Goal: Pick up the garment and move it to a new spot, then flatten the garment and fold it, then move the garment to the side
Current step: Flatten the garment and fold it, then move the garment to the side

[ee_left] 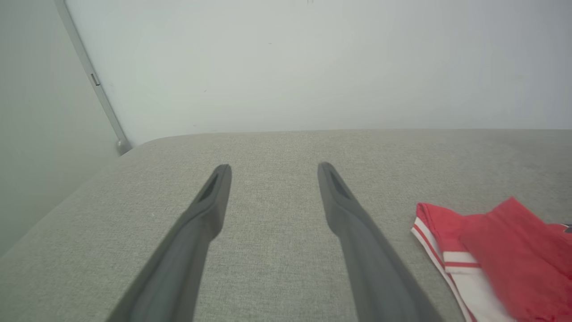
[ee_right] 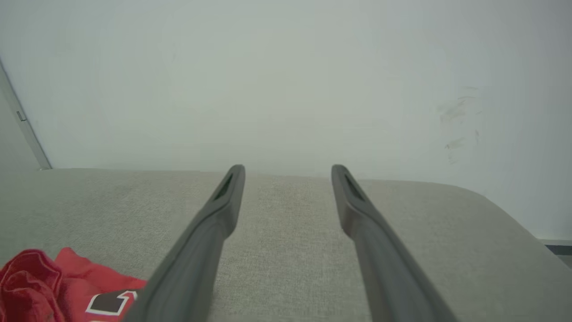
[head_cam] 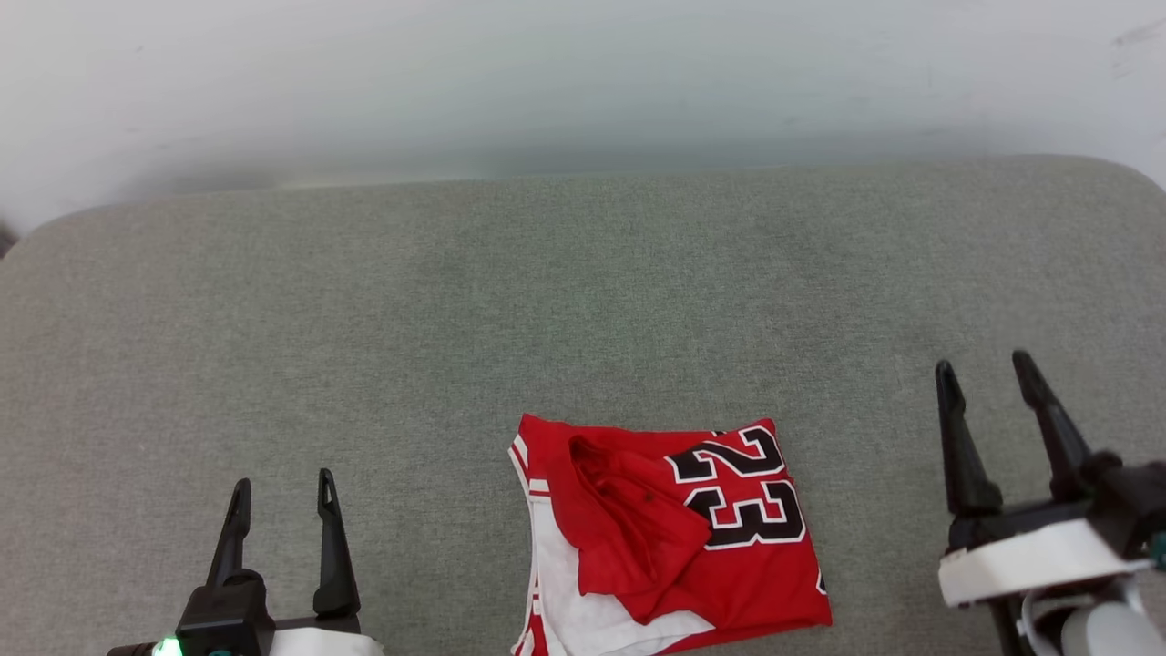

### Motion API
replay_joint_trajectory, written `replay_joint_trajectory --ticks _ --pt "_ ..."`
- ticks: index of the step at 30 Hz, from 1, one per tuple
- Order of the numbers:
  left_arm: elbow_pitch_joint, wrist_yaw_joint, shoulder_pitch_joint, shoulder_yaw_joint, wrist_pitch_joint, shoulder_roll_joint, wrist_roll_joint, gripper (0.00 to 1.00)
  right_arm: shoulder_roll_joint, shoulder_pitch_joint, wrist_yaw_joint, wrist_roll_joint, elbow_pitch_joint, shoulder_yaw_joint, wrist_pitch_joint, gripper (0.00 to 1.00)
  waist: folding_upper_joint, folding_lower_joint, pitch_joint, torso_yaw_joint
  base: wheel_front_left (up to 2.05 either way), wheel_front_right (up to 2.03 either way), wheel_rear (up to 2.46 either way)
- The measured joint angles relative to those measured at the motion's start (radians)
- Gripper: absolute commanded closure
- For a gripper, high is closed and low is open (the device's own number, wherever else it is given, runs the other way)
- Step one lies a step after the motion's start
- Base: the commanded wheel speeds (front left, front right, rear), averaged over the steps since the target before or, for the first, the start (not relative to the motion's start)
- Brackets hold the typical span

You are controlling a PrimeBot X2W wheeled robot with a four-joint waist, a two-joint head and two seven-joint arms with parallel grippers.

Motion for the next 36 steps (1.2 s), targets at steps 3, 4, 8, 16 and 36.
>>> replay_joint_trajectory --ticks 3,4,8,16,36 --pt "0.003 -0.003 0.0 -0.001 0.0 0.0 0.001 0.0 0.033 0.064 0.0 -0.014 -0.027 -0.008 0.0 0.0 0.0 0.0 -0.006 0.003 0.0 0.0 0.0" --pt "0.004 -0.005 0.001 -0.001 0.0 0.0 0.002 0.0 0.043 0.081 0.0 -0.015 -0.033 -0.012 0.0 0.0 0.0 0.0 -0.008 0.004 0.0 0.0 0.0" --pt "0.01 -0.012 0.005 -0.002 0.0 0.0 0.002 0.0 0.069 0.131 0.0 -0.015 -0.055 -0.024 0.0 0.0 0.0 0.0 -0.018 0.007 0.0 0.0 0.0" --pt "0.021 -0.02 0.026 -0.003 0.0 0.0 0.001 0.0 0.091 0.185 0.0 -0.015 -0.073 -0.03 0.0 0.0 0.0 0.0 -0.036 0.009 0.0 0.0 0.0" --pt "0.025 -0.021 0.021 -0.009 0.0 0.0 -0.028 0.0 -0.285 -0.305 0.0 0.242 -0.086 0.278 0.567 0.0 0.0 0.0 -0.006 0.019 0.0 0.0 0.0"
